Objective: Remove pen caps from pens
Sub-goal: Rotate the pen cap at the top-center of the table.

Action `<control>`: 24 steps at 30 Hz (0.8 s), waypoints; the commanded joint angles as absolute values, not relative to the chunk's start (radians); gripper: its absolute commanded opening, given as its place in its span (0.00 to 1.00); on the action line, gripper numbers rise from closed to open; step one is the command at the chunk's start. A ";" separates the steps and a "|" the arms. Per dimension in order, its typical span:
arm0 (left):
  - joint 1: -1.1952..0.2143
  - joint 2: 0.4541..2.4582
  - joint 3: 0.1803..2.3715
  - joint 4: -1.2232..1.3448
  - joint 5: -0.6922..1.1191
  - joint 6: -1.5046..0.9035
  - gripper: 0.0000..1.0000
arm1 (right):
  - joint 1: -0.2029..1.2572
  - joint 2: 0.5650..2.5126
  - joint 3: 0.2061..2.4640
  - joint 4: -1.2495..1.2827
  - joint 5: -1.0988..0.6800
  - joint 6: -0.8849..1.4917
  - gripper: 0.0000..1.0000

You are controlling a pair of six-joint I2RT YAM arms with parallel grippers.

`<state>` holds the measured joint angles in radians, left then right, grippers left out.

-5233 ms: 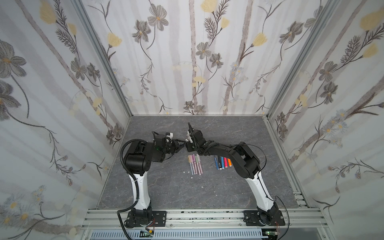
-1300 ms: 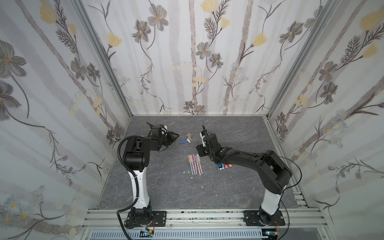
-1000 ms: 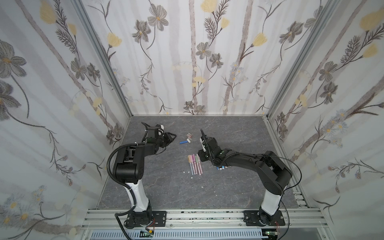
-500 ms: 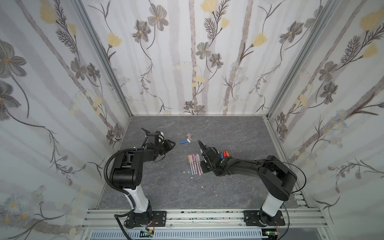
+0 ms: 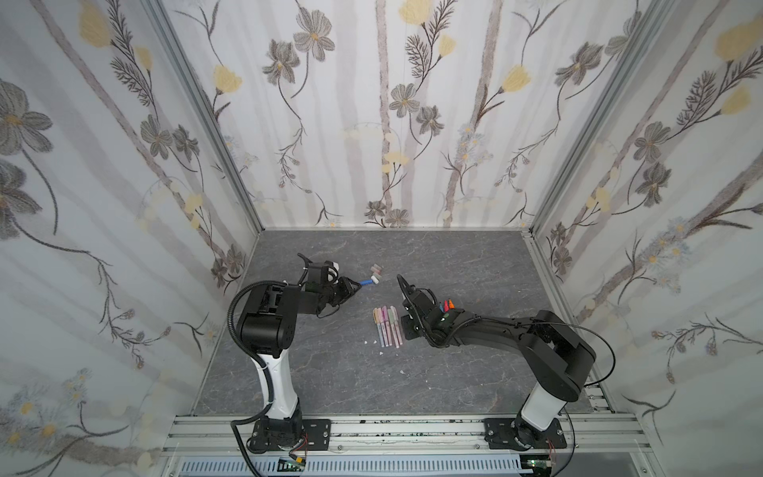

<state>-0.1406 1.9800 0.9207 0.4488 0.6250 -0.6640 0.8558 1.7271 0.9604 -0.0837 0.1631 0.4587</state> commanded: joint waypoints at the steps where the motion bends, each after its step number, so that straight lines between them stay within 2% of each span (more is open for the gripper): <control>1: -0.141 2.004 0.922 0.511 0.660 -0.715 0.36 | 0.851 1.712 0.953 -0.089 0.187 0.451 0.44; 11: -0.141 2.042 1.017 0.420 0.568 -0.663 0.38 | 0.845 1.700 0.936 -0.079 0.189 0.452 0.44; 24: -0.142 2.140 1.115 0.442 0.578 -0.680 0.39 | 0.843 1.704 0.933 -0.073 0.189 0.448 0.44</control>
